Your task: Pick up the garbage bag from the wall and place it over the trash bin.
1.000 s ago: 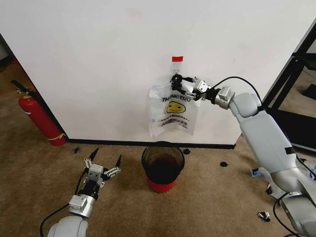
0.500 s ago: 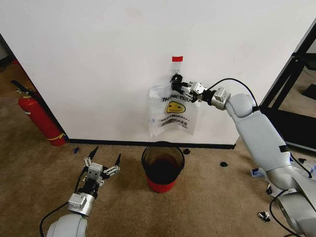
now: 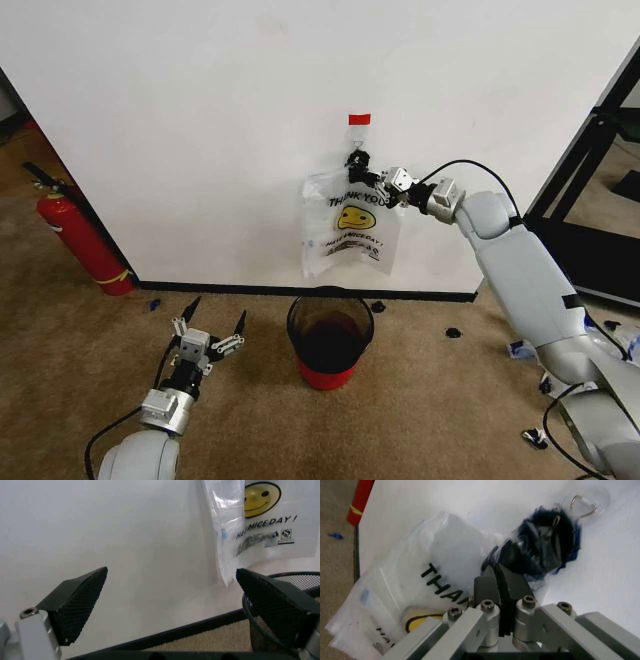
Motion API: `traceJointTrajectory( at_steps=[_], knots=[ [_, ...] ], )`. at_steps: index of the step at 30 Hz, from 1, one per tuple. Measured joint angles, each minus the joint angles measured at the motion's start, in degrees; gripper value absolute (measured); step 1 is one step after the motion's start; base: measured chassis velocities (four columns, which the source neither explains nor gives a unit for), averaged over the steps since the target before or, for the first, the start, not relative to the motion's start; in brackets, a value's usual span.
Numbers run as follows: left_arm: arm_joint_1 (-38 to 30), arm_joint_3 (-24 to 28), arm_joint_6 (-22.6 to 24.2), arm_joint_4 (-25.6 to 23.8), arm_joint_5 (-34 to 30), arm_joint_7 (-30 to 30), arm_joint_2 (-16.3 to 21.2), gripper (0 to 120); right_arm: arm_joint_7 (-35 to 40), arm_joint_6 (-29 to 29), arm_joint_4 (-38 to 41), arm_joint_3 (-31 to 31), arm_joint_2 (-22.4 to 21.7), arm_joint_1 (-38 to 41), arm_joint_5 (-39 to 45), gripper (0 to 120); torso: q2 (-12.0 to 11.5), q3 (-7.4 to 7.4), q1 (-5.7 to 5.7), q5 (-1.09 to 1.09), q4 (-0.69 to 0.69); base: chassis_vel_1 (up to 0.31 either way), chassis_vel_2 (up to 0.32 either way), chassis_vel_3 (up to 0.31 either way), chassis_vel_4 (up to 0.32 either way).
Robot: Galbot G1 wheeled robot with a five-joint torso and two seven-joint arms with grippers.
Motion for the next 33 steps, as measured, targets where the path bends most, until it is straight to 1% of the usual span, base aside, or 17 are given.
traceJointTrajectory(
  at_steps=[4,8,10,11,16,22,33],
  knots=[
    [-0.14,0.08,-0.03,0.16,0.00,0.03,0.00,100,0.04,0.00,0.54,0.36,-0.33,-1.09,0.61,0,0.00,0.00,0.00,-0.01,0.00,0.000,0.000,0.000,0.000],
    [-0.41,0.07,-0.10,0.38,-0.02,0.04,0.24,100,0.06,-0.23,1.83,0.91,-1.01,-3.95,2.15,0,0.00,0.00,0.00,-0.01,-0.01,0.000,0.000,0.000,0.000],
    [-0.41,0.07,-0.10,0.38,-0.02,0.04,0.24,100,0.06,-0.23,1.83,0.91,-1.01,-3.95,2.15,0,0.00,0.00,0.00,-0.01,-0.01,0.000,0.000,0.000,0.000],
    [-0.44,0.03,-0.13,0.44,-0.13,0.04,0.42,100,0.02,-0.31,2.26,1.31,-1.29,-5.46,2.55,0,0.00,0.00,0.00,0.00,0.00,0.000,0.000,0.000,0.000],
    [-0.55,0.02,-0.17,0.46,-0.27,0.05,0.58,100,-0.57,-0.68,3.40,1.74,-1.92,-8.18,4.55,0,0.00,0.00,0.00,0.00,0.00,0.000,0.000,0.000,0.000],
    [-0.59,0.05,-0.30,0.46,-0.38,0.07,0.70,100,-3.48,-0.94,5.03,2.14,-3.07,-12.81,9.26,0,0.00,-0.01,0.00,-0.02,-0.01,0.000,0.000,0.000,0.000],
    [0.12,-0.24,-0.67,-0.05,-0.70,0.06,1.05,100,-9.41,-0.12,6.38,3.76,-4.14,-18.69,11.57,0,0.00,0.00,0.00,-0.01,0.00,0.000,0.000,0.000,0.000]
  ],
)
